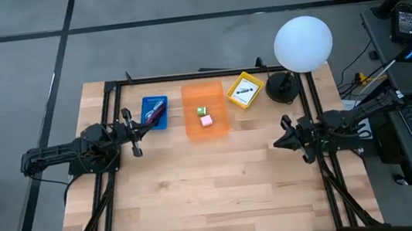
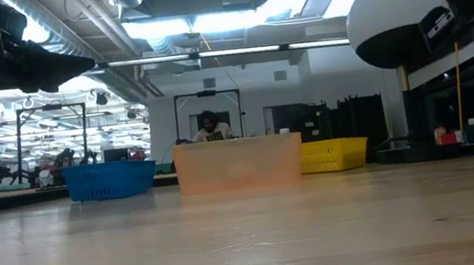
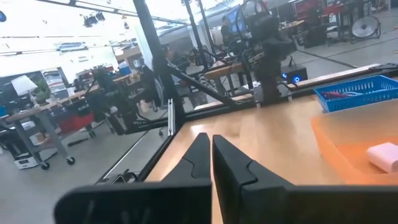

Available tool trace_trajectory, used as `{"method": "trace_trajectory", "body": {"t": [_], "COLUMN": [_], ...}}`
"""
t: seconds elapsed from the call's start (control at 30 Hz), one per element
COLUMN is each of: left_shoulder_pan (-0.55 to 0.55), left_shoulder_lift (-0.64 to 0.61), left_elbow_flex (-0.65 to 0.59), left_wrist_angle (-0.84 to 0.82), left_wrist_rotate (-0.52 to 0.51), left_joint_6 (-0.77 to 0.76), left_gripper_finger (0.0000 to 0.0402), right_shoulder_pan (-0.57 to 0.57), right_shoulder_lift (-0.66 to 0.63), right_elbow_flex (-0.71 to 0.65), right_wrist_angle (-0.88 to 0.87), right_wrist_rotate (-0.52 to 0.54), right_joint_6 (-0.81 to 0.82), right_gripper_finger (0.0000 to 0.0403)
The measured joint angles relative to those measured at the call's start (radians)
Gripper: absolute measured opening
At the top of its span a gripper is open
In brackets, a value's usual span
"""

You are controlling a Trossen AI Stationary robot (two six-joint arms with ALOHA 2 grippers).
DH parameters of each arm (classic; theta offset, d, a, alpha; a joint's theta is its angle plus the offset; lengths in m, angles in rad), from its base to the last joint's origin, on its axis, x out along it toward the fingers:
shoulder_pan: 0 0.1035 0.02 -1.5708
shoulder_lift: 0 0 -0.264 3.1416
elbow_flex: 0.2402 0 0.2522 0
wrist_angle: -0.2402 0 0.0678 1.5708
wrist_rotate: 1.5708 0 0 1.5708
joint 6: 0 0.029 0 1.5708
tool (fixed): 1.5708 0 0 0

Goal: Pick and place items into bin
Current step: Return to Home Position

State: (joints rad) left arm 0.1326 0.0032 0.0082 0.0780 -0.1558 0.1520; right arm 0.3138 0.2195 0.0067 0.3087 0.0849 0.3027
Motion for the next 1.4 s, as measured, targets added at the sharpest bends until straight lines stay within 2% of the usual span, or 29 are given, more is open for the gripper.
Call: {"method": "trace_trajectory", "body": {"t": [0.27,0.47,0.77,1.07,1.4], "left_shoulder_pan": [0.0,0.0,0.0,0.0,0.0], "left_shoulder_lift": [0.0,0.0,0.0,0.001,0.001], "left_elbow_flex": [0.0,0.0,0.0,0.0,0.0], "left_wrist_angle": [0.0,0.0,0.0,-0.002,-0.001], "left_wrist_rotate": [0.0,0.0,0.0,0.0,0.0], "left_joint_6": [0.0,0.0,0.0,0.0,0.0], "left_gripper_finger": [0.0004,0.0004,0.0004,0.0004,0.0004], "right_shoulder_pan": [0.0,0.008,0.008,0.008,0.008], "right_shoulder_lift": [0.0,-0.021,-0.205,-0.218,-0.214], "right_elbow_flex": [0.0,0.0,0.0,0.0,0.0], "right_wrist_angle": [-0.001,-0.027,-0.286,-0.277,-0.277], "right_wrist_rotate": [0.0,-0.016,-0.128,-0.159,-0.158], "right_joint_6": [-0.028,-0.151,-0.236,-0.339,-0.334], "right_gripper_finger": [0.0,0.0,0.0,0.0,0.0]}}
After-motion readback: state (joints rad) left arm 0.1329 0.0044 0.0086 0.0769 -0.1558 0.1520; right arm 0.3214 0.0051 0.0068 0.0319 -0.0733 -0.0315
